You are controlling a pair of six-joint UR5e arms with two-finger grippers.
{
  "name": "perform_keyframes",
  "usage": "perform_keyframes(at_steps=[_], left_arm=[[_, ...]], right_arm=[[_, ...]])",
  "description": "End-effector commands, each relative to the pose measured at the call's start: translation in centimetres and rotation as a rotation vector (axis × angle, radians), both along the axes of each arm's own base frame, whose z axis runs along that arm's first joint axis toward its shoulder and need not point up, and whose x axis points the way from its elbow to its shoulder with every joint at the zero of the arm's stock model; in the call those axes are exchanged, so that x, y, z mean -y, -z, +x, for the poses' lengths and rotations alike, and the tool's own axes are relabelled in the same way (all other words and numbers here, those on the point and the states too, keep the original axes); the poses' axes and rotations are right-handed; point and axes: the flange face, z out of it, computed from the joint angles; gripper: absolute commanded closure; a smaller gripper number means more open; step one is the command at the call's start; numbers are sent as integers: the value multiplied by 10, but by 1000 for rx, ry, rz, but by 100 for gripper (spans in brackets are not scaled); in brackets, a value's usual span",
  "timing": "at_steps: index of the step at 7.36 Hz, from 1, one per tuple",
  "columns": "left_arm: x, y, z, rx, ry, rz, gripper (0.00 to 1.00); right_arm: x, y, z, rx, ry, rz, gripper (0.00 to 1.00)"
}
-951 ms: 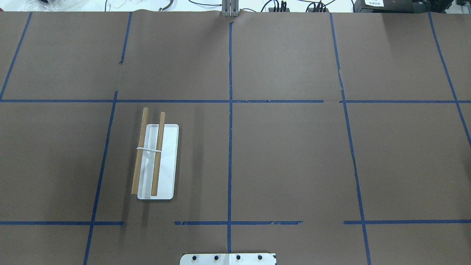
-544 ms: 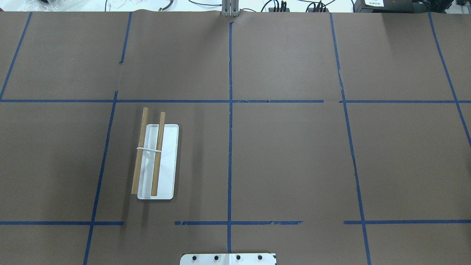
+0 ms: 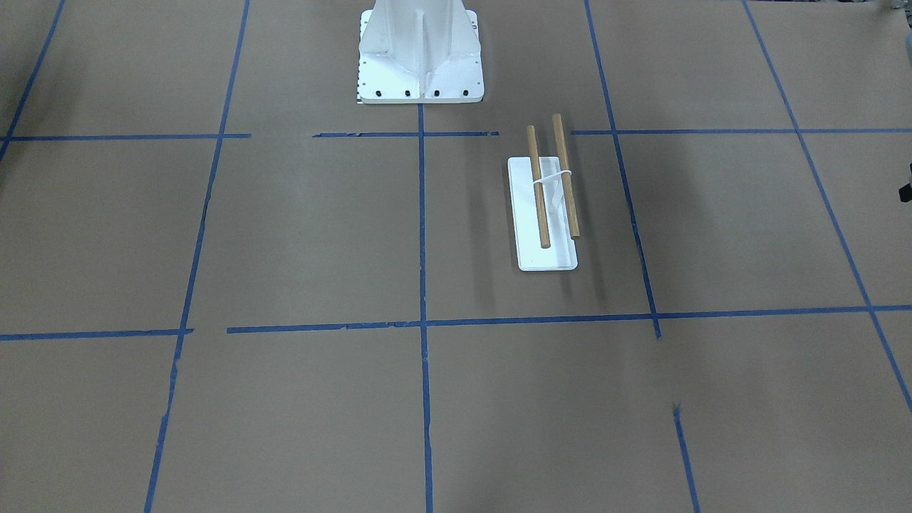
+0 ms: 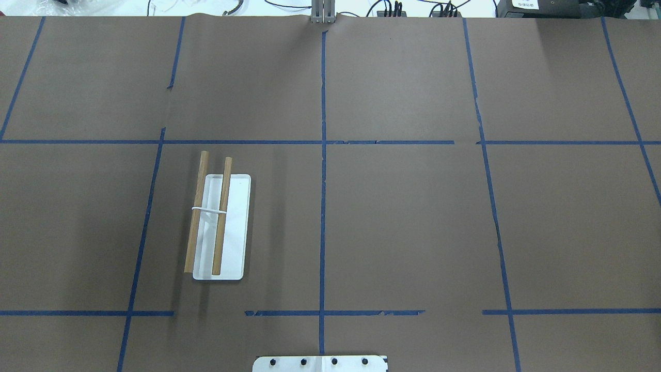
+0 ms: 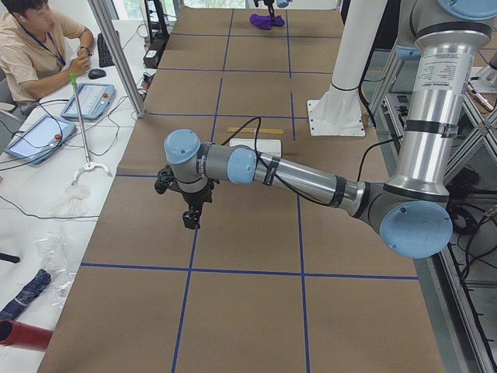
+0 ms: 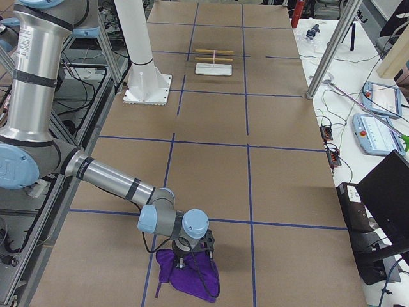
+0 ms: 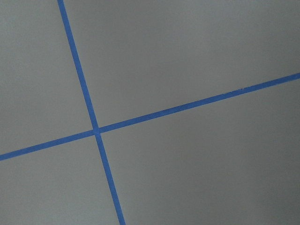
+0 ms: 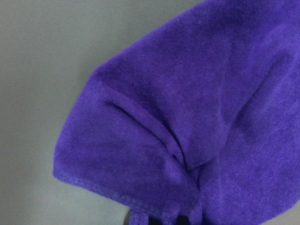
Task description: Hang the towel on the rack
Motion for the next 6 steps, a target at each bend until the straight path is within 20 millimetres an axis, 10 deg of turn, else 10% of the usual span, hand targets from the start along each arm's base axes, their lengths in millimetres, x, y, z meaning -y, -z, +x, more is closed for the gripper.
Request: perform_keyframes(at_steps=[1,3,6], left_arm=[[5,10,1,-2,0,19,0],[7,35,1,-10,1,74,0],[12,78,32,-151,36,200,0]], right_arm=[[-1,1,1,-3,0,4,100],[49,114,5,21,-57,134,100],[97,352,-7,110,-296,107,100]])
